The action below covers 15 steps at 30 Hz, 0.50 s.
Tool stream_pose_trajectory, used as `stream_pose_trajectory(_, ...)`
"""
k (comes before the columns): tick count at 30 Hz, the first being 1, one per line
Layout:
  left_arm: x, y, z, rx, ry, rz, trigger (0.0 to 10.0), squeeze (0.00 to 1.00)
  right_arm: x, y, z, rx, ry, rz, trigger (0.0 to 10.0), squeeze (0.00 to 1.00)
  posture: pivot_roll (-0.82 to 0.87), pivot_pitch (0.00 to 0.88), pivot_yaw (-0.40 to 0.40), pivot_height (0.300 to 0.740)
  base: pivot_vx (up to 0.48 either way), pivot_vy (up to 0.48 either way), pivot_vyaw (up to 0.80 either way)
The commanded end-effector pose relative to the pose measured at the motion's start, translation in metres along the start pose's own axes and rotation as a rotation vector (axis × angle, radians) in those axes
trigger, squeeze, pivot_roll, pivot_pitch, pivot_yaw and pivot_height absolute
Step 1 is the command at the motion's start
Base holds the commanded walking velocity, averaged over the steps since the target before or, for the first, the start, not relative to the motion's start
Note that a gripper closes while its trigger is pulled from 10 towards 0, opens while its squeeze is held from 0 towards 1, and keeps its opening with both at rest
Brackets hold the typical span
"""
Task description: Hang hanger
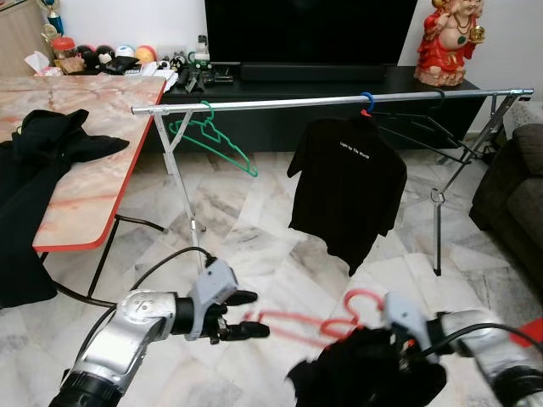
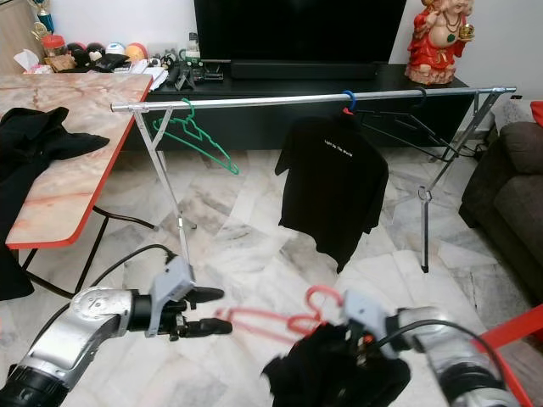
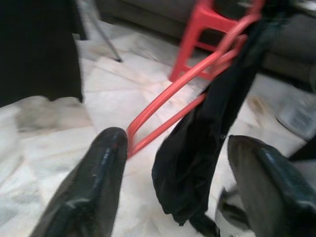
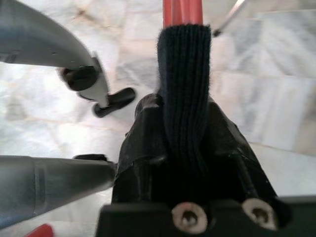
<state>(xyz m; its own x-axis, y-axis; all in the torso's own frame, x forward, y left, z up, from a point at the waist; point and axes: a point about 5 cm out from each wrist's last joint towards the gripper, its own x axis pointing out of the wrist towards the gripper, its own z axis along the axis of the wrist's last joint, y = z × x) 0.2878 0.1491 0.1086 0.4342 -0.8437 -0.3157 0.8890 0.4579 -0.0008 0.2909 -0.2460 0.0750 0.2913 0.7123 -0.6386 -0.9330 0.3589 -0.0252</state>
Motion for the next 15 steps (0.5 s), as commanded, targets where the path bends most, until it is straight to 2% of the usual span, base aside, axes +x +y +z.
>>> stream_pose_trajectory(1,-0.001,0.001,0.006,-0.017,-0.053,0.039,10.0,1.0,-0.004,0.002,0.001,-0.007,-0.028,-0.007,0.0,0.0,-0.04,0.132,-0.031,0.74,0.0,0.0,0.0)
stream_pose_trajectory(5,0.002,0.0,-0.002,0.014,-0.02,0.086,10.0,1.0,-0.012,-0.002,0.003,-0.016,-0.047,-0.068,0.0,0.0,-0.04,0.157,-0.025,0.74,0.0,0.0,0.0)
stream_pose_trajectory(6,0.004,-0.003,-0.011,0.01,0.021,0.094,10.0,0.91,-0.017,-0.006,0.012,-0.032,-0.081,-0.099,0.0,0.0,-0.04,0.16,-0.024,0.74,0.0,0.0,0.0)
stream_pose_trajectory(7,0.005,-0.005,-0.014,0.006,0.03,0.096,10.0,0.91,-0.018,-0.007,0.015,-0.038,-0.096,-0.107,0.0,0.0,-0.04,0.16,-0.024,0.74,0.0,0.0,0.0)
stream_pose_trajectory(8,0.007,-0.007,-0.02,0.004,0.052,0.094,10.0,0.0,-0.021,-0.008,0.024,-0.054,-0.129,-0.112,0.0,0.0,-0.04,0.166,-0.022,0.74,0.0,0.0,0.0)
stream_pose_trajectory(11,0.009,-0.008,-0.026,0.027,0.075,0.12,10.0,0.0,-0.023,-0.009,0.034,-0.093,-0.143,-0.115,0.0,0.0,-0.05,0.167,-0.02,0.74,0.0,0.0,0.0)
stream_pose_trajectory(15,0.01,-0.004,-0.03,-0.002,0.059,0.192,10.0,0.0,-0.034,-0.014,0.053,-0.158,-0.156,-0.145,0.0,0.0,-0.05,0.173,-0.02,0.74,0.0,0.0,0.0)
